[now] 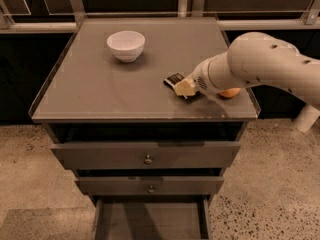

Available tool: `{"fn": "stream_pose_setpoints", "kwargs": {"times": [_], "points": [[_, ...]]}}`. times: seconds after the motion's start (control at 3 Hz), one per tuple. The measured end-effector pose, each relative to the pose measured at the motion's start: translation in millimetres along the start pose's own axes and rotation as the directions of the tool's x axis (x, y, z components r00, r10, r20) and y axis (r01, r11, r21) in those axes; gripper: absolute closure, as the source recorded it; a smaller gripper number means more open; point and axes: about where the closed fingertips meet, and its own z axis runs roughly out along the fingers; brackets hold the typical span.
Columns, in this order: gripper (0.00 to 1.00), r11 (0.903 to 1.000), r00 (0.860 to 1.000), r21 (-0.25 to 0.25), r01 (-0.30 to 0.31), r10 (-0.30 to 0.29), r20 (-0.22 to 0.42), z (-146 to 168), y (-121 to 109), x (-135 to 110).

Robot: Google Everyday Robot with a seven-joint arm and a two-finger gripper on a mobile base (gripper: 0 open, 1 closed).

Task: Pick rxbar chocolate from bottom drawer and place on counter

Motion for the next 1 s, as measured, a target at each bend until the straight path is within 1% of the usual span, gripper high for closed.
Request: {"fn": "stream_pose_setpoints", "kwargs": {"times": [0.33, 0.67, 1.0], "points": [[0.13, 1.0000, 1.000, 0.000, 0.000, 0.000, 0.000, 0.0, 0.0, 0.0], [0.00, 1.0000, 1.000, 0.000, 0.000, 0.000, 0.000, 0.0, 0.0, 0.0], [0.00, 1.0000, 1.000, 0.000, 0.000, 0.000, 0.000, 0.0, 0.0, -0.1]]}}
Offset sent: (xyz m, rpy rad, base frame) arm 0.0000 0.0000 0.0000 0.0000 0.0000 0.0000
